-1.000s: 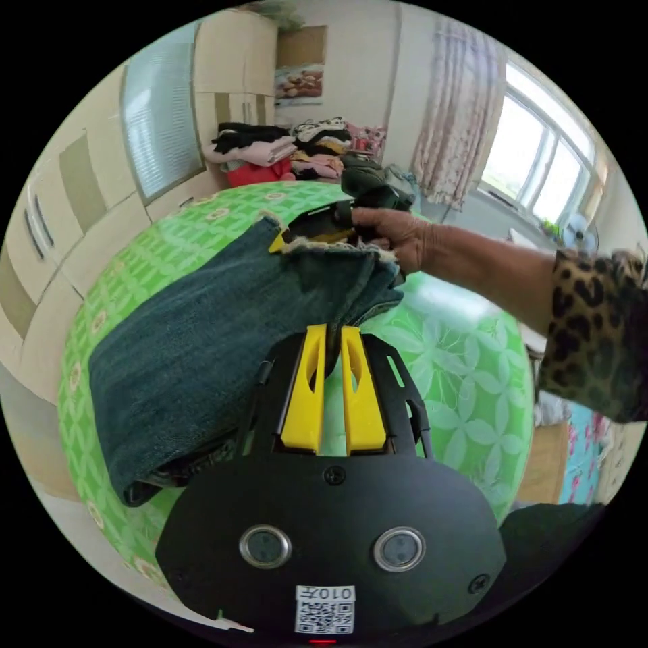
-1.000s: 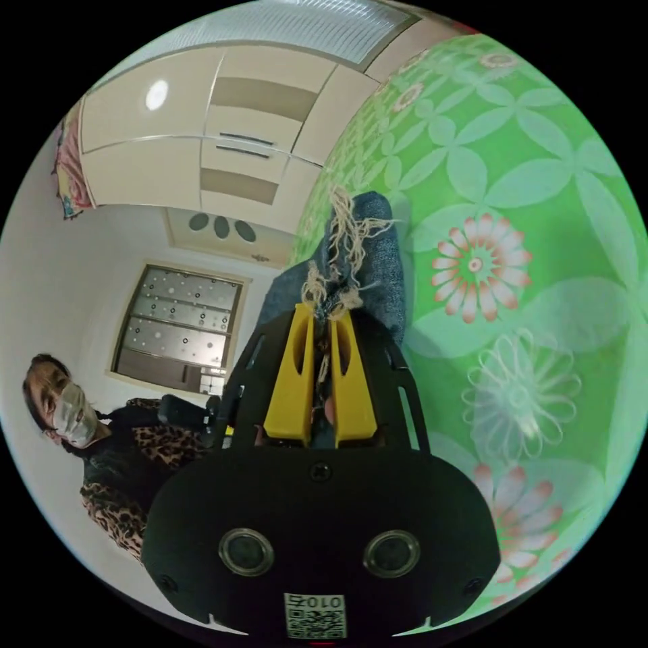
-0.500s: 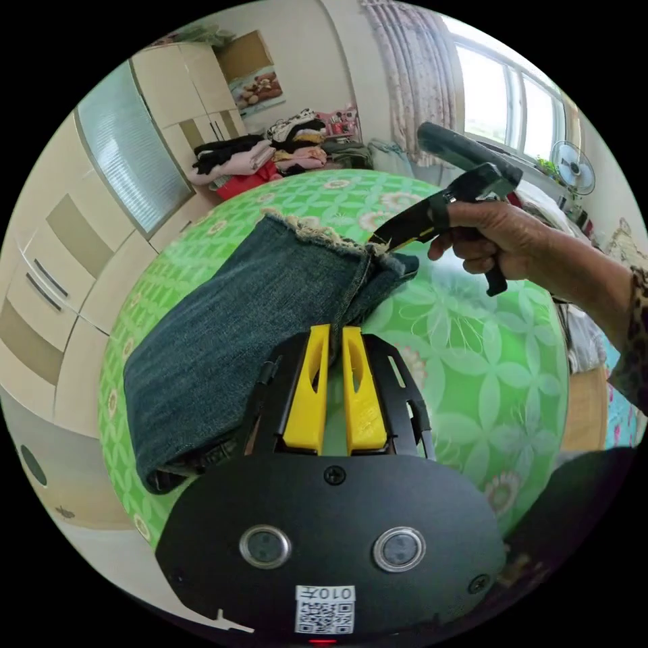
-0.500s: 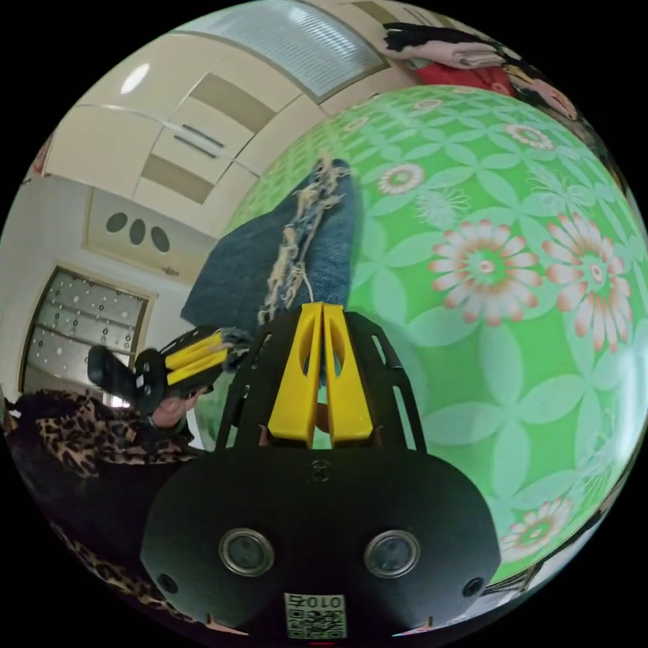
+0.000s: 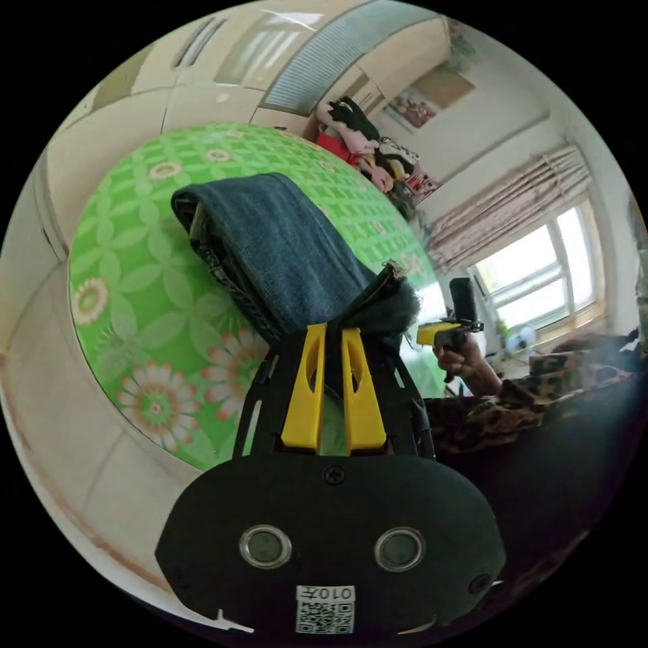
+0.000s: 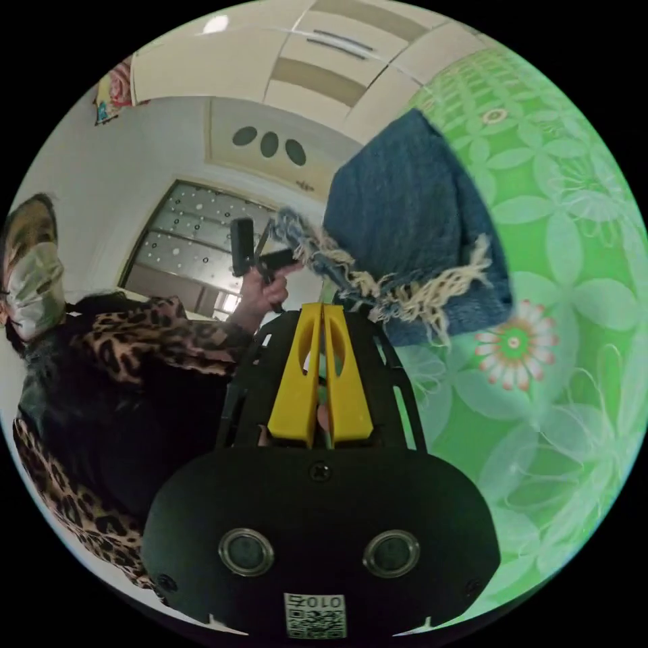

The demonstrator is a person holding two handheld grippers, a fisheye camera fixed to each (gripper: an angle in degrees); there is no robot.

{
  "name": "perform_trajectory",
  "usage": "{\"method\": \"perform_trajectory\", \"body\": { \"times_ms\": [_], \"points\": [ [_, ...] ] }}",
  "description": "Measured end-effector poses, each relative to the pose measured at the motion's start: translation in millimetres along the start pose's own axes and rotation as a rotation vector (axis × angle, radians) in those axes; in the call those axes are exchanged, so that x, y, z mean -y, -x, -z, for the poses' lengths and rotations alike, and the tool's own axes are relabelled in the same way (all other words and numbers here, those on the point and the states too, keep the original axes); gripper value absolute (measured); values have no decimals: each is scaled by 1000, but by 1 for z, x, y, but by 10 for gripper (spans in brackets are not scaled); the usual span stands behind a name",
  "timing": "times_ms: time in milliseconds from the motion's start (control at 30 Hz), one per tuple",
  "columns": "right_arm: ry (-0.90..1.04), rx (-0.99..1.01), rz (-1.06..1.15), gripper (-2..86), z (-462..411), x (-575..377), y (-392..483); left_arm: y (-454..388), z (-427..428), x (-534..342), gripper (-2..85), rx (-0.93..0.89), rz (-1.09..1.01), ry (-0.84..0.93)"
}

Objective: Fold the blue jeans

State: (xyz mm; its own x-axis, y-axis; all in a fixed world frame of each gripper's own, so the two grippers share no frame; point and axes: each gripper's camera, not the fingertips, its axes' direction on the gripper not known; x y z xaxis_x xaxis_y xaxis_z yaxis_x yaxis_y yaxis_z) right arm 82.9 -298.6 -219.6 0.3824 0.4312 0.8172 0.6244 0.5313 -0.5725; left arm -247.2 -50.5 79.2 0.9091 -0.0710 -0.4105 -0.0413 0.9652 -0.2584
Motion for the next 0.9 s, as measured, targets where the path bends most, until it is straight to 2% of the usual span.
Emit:
{"method": "perform_trajectory", "body": {
  "times_ms": [67,200,400,500,600,667,733,900],
  "points": [
    [39,-30,-16,30,4,-8,2,13,0,-22,14,-115,-50,34],
    [129,-60,3,36,-12,-25,13,27,6,-49,17,-136,-51,-23],
    [73,-161,82,49,-20,-59,40,36,20,-65,21,-80,-149,-64],
    [85,-391,92,63,-15,-83,49,52,28,-81,23,-117,-158,-114],
    [63,-381,230,76,-22,-94,67,72,35,-103,24,-196,-122,-213],
    [126,-434,347,85,-44,-95,81,80,38,-121,24,-194,-110,-290],
    [140,-679,498,99,-70,-105,104,84,41,-134,23,-215,-117,-350],
    [29,-796,821,115,-133,-129,164,88,45,-165,25,-174,-128,-426]
  ]
}}
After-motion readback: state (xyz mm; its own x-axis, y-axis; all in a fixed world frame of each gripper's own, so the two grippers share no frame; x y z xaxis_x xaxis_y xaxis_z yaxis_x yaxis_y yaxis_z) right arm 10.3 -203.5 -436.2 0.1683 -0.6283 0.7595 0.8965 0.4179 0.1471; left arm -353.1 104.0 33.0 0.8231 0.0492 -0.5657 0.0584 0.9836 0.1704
